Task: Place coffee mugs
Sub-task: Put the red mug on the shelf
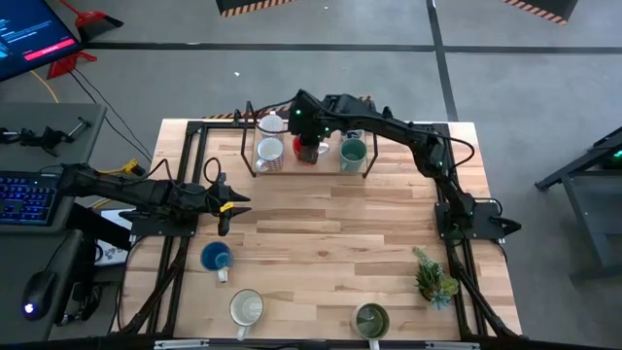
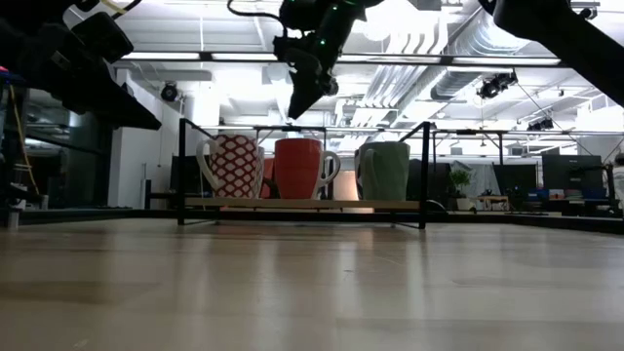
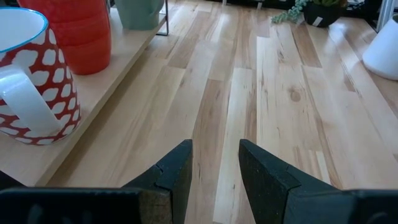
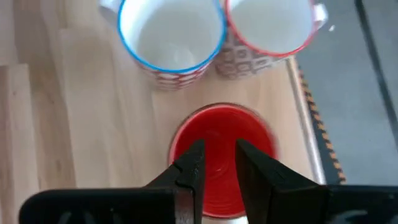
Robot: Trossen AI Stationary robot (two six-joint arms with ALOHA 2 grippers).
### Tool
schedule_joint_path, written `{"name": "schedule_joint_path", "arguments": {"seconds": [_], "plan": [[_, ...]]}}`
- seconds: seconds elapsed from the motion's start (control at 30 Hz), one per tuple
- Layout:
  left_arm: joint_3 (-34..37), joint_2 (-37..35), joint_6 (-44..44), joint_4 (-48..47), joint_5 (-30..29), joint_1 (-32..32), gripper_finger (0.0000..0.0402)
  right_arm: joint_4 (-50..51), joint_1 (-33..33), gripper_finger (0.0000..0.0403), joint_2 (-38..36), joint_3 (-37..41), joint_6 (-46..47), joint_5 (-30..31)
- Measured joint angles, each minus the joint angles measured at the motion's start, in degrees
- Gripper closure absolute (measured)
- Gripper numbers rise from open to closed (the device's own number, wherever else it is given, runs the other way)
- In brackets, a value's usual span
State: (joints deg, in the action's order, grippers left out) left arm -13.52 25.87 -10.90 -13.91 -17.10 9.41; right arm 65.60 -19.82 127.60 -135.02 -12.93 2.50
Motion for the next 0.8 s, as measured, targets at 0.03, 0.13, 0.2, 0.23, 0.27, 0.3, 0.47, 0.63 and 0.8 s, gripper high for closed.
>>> {"name": "schedule_joint_path", "arguments": {"seconds": [0.03,0.13,0.2,0.23,0.27,0.3,0.47,0.63,0.8], "plan": [[0.00,0.02,0.00,0.00,0.00,0.01,0.0280,0.23,0.29,0.0336,0.17,0.11,0.51,-0.18],[0.00,0.02,-0.57,0.00,-0.01,0.00,0.0280,-0.80,1.13,0.0336,0.17,1.80,1.25,-1.60],[0.00,0.00,-1.04,0.02,-0.01,0.02,0.0280,-0.61,1.43,0.0336,0.19,2.77,2.26,-1.77],[0.00,0.01,-1.05,0.01,-0.02,0.00,0.0280,-0.68,1.61,0.0336,0.19,3.21,2.41,-1.90],[0.00,0.02,-1.04,0.01,0.00,0.02,0.0280,-1.04,1.67,0.0336,0.17,3.72,2.40,-1.98],[0.00,0.01,-1.03,0.03,0.00,0.02,0.0280,-1.29,1.67,0.0336,0.17,4.06,2.44,-2.05],[0.00,0.02,-0.75,1.54,-0.34,0.00,0.0280,-1.63,2.01,0.0336,0.19,4.38,2.45,-2.60],[-1.92,0.07,7.78,12.91,-4.79,0.00,0.0280,-1.56,5.39,0.0336,-2.03,1.68,-2.43,-3.12],[-13.27,1.01,18.31,14.60,-11.31,-2.31,0.0280,2.35,8.08,0.0336,-8.57,0.78,-0.22,-8.15]]}}
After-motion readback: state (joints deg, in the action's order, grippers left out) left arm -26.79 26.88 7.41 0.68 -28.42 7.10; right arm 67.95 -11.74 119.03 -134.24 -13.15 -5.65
